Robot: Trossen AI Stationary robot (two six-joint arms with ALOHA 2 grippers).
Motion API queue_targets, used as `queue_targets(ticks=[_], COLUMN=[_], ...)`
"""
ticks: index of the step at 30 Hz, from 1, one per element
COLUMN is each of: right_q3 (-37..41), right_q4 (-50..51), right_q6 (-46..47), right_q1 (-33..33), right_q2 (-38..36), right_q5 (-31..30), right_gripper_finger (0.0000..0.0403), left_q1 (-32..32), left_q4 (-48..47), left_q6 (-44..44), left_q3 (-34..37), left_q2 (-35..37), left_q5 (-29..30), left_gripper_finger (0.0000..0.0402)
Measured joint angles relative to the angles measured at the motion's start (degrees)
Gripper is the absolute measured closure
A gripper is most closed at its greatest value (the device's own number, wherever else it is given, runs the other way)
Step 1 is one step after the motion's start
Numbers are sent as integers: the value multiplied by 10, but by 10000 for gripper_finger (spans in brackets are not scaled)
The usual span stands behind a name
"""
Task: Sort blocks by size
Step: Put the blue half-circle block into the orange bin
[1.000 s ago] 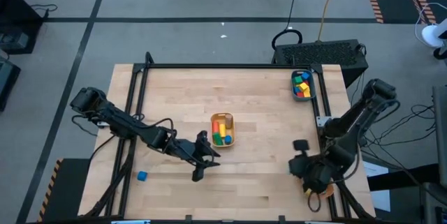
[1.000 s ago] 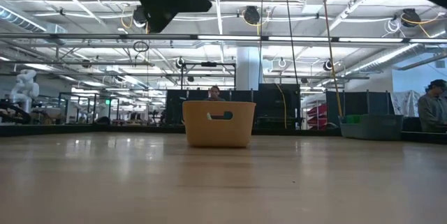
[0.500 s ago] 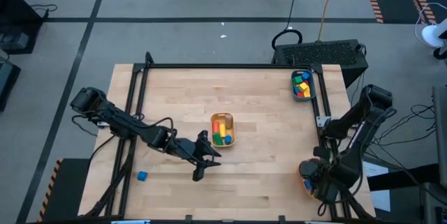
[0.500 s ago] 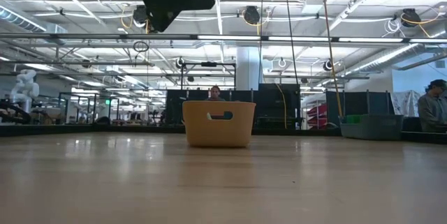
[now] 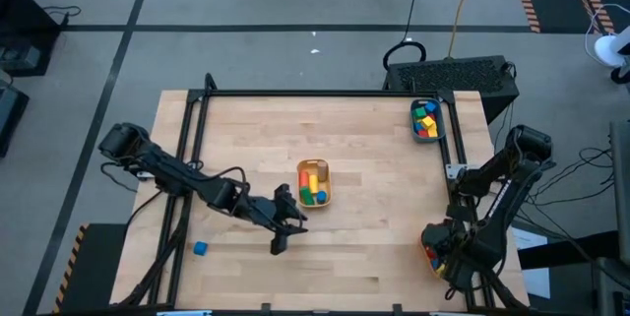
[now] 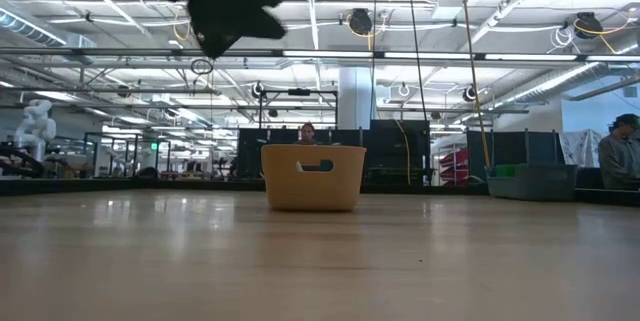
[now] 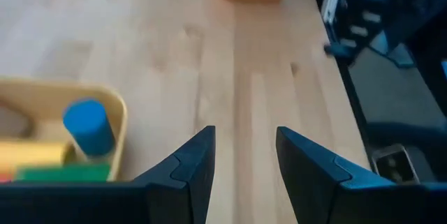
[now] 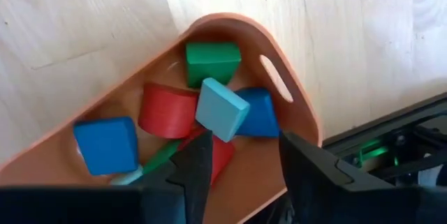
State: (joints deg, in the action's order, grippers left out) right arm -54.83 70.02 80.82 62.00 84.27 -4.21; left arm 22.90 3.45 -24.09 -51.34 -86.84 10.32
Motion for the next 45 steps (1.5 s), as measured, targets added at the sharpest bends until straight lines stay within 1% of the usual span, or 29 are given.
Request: queue_targets(ticks=[3, 4, 6, 8, 11, 13, 16, 18, 20, 24, 26, 29, 32, 36, 41, 45], right_q3=[0, 0, 0, 0, 0, 0, 0, 0, 0, 0, 0, 0, 0, 0, 0, 0], right_q4=[-3, -6, -17, -33, -57, -68, -79, -84, -87, -102, -113, -127, -133, -135, -137, -137], right_q6=[2, 5, 13, 17, 21, 24, 25, 25, 25, 25, 25, 24, 24, 23, 12, 5], right_q1=[0, 0, 0, 0, 0, 0, 0, 0, 0, 0, 0, 0, 0, 0, 0, 0], right_q2=[0, 0, 0, 0, 0, 0, 0, 0, 0, 0, 0, 0, 0, 0, 0, 0], right_q5=[-3, -3, -6, -12, -21, -28, -53, -69, -82, -94, -94, -94, -98, -124, -128, -128], right_gripper_finger=[247, 247, 250, 255, 264, 269, 274, 278, 280, 285, 287, 287, 287, 287, 287, 287], left_q1=[0, 1, 6, 17, 53, 80, 119, 146, 166, 188, 198, 215, 234, 271, 320, 347], left_q4=[-58, -94, -202, -305, -444, -504, -572, -591, -601, -605, -609, -609, -614, -638, -646, -645], left_q6=[-33, -67, -168, -246, -351, -413, -475, -488, -514, -622, -666, -708, -759, -838, -940, -999], left_q3=[-2, -6, -16, -28, -31, -32, -32, -32, -30, -18, -18, -18, -18, -18, -18, -18], left_q2=[14, 20, 34, 39, 42, 41, 41, 41, 42, 35, 30, 27, 27, 27, 27, 27], left_q5=[-39, -40, -32, -31, -34, -48, -64, -78, -81, -71, -91, -118, -125, -128, -128, -128], left_gripper_finger=[249, 249, 249, 249, 249, 249, 247, 238, 217, 160, 137, 115, 104, 102, 102, 102])
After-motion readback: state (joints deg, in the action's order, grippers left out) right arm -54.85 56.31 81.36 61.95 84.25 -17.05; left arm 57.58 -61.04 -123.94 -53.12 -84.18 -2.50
